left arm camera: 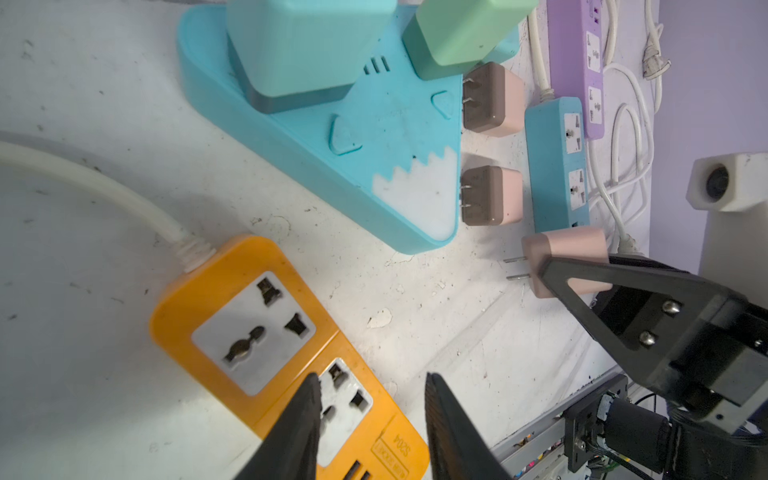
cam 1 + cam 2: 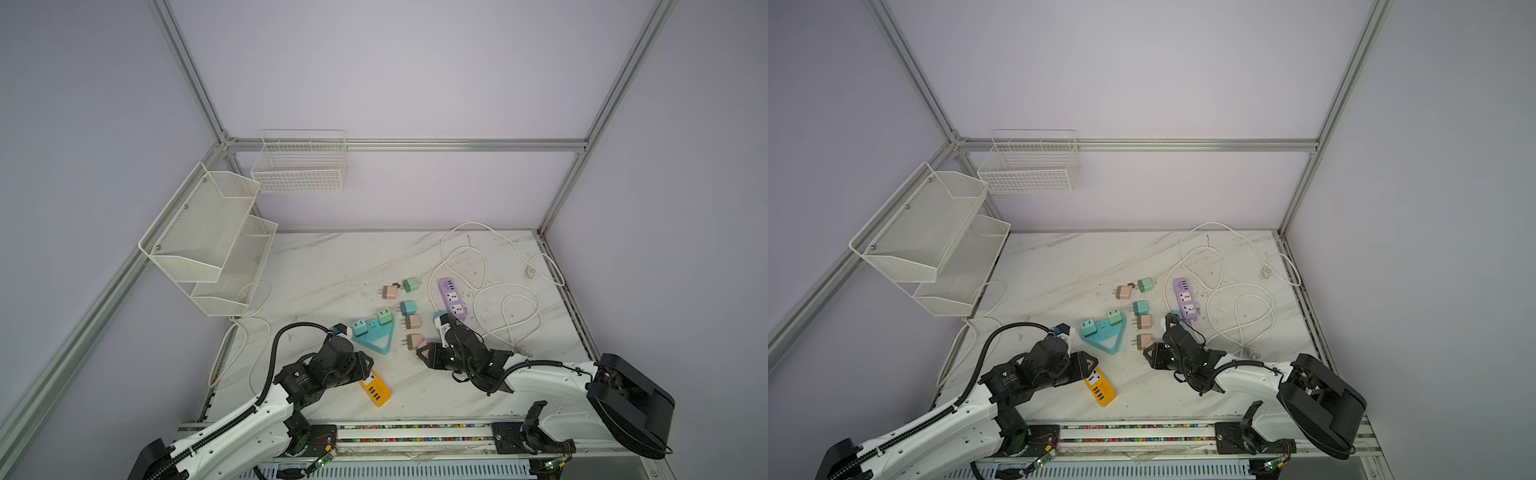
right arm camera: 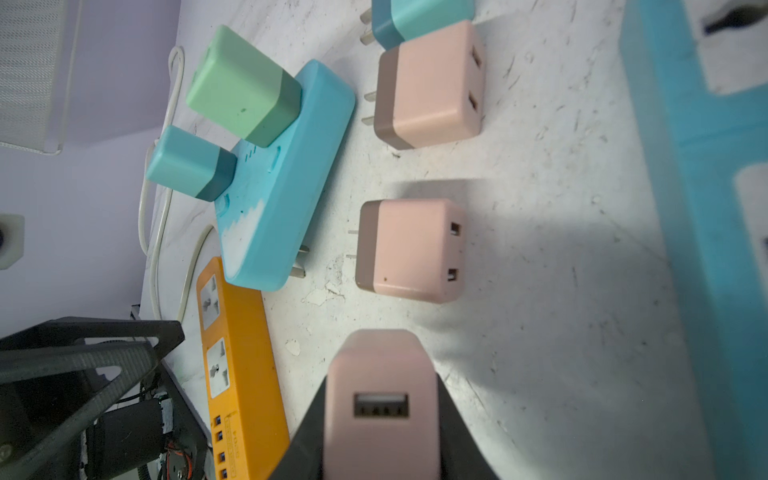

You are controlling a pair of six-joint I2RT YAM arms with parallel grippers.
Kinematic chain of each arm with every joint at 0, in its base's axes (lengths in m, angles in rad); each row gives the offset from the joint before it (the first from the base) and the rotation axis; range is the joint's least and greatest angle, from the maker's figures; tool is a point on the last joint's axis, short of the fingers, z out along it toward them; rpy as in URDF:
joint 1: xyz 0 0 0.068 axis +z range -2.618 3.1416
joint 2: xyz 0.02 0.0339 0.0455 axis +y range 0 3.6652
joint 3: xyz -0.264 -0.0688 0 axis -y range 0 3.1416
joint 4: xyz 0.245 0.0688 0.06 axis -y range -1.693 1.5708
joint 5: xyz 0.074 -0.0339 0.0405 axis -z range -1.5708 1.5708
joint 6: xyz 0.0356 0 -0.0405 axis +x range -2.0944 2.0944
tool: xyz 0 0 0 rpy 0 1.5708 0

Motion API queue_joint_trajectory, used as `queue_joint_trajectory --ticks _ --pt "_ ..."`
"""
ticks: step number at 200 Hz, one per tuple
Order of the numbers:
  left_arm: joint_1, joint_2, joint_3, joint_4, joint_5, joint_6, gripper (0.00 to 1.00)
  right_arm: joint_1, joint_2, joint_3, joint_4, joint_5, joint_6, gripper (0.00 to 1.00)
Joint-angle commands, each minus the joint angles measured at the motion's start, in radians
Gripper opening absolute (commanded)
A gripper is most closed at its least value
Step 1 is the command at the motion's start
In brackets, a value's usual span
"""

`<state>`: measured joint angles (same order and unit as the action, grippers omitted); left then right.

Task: Pull the plug off the socket
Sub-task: 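Lower the pink adapter beside the loose adapters and open the right gripper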

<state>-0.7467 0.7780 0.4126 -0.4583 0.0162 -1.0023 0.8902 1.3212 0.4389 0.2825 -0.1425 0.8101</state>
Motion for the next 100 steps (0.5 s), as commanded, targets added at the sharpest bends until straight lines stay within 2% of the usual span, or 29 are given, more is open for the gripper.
queue_joint_trajectory --ticks 1,100 --pt "-0.008 0.006 0.082 0.055 -0.023 -0.01 0.42 -0.007 0.023 -0.009 0.065 -0.006 0.022 0.18" --pt "-0.014 0.034 0.087 0.053 -0.038 0.007 0.43 -0.076 0.112 -0.016 0.095 -0.014 -0.009 0.24"
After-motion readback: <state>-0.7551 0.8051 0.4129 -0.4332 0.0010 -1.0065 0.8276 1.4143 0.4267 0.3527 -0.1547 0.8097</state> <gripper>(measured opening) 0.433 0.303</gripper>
